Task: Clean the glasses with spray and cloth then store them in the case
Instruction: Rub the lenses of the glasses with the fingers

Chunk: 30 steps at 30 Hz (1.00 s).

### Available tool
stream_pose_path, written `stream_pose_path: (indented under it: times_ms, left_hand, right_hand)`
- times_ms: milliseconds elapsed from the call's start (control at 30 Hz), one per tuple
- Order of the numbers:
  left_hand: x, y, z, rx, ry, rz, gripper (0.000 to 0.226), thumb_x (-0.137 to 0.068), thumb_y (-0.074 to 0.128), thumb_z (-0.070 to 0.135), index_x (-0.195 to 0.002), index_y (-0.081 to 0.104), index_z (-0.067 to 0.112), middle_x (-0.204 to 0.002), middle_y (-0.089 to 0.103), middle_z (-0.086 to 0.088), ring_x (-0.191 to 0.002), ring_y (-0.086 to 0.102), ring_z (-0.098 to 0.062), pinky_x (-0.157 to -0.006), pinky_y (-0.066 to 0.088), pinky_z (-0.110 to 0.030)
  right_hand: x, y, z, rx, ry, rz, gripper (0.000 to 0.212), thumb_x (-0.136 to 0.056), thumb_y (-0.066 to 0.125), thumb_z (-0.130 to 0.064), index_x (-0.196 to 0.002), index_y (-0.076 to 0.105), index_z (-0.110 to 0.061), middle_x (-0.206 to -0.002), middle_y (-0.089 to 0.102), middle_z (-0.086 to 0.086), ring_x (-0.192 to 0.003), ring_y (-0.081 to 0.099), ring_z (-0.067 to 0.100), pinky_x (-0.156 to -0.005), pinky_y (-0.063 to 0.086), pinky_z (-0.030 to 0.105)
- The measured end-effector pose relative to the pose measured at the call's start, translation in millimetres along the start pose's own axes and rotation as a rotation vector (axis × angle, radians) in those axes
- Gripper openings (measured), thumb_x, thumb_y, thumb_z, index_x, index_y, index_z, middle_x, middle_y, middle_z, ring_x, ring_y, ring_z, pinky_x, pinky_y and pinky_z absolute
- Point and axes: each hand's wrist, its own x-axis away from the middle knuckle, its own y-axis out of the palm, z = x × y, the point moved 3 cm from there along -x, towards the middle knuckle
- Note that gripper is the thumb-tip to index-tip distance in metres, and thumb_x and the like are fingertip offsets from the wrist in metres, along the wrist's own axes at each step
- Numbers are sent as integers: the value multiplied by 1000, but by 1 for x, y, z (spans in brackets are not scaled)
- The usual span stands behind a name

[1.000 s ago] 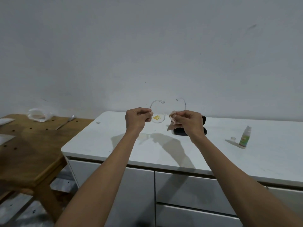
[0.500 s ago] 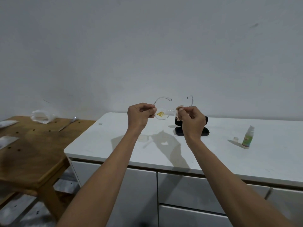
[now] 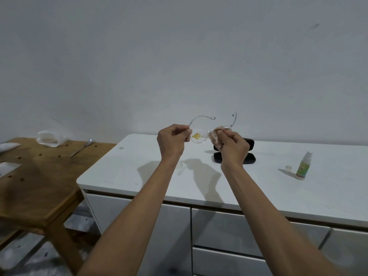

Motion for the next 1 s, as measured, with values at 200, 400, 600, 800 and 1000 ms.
stream_pose_path:
  times_ms: [200, 400, 600, 800, 1000]
  left_hand:
    - [-2, -7, -3, -79, -8, -44, 8, -79, 79, -4, -83, 76, 2, -68, 71, -10, -53, 61, -20, -68, 62, -30]
    - [-2, -5, 2, -106, 29, -132, 9, -79, 80, -5, -79, 76, 4, -70, 72, -11, -55, 63, -21, -66, 60, -30]
    - [1, 5, 4, -48, 68, -108, 11, -78, 82, -2, -79, 78, 8, -78, 76, -15, -62, 67, -23, -74, 63, -40]
    - [5, 14, 0, -30, 96, -52, 16, -80, 81, -1, -78, 77, 15, -72, 75, -7, -60, 67, -21, -74, 62, -43]
    - [-4, 2, -13, -47, 3, -95, 12, -79, 79, -5, -79, 76, 6, -72, 73, -14, -57, 63, -23, -70, 62, -36]
  right_hand:
    - [-5, -12, -9, 212, 4, -21, 5, -80, 79, 3, -80, 77, -2, -79, 74, 11, -68, 71, 28, -71, 65, 38]
    - [-7, -11, -7, 184, -55, 147, 5, -75, 77, -10, -72, 77, -13, -69, 73, -9, -72, 71, 19, -79, 64, 43]
    - [-11, 10, -6, -163, -13, 213, 18, -80, 79, 3, -72, 73, -12, -80, 76, 5, -71, 69, 19, -77, 61, 35]
    - [-16, 11, -7, -110, -9, 78, 10, -83, 78, 6, -81, 71, -1, -92, 76, 16, -71, 69, 21, -66, 62, 28]
    - [-19, -17, -8, 297, 2, -100, 10, -79, 85, -2, -82, 77, 2, -70, 71, 7, -51, 59, 19, -62, 58, 35]
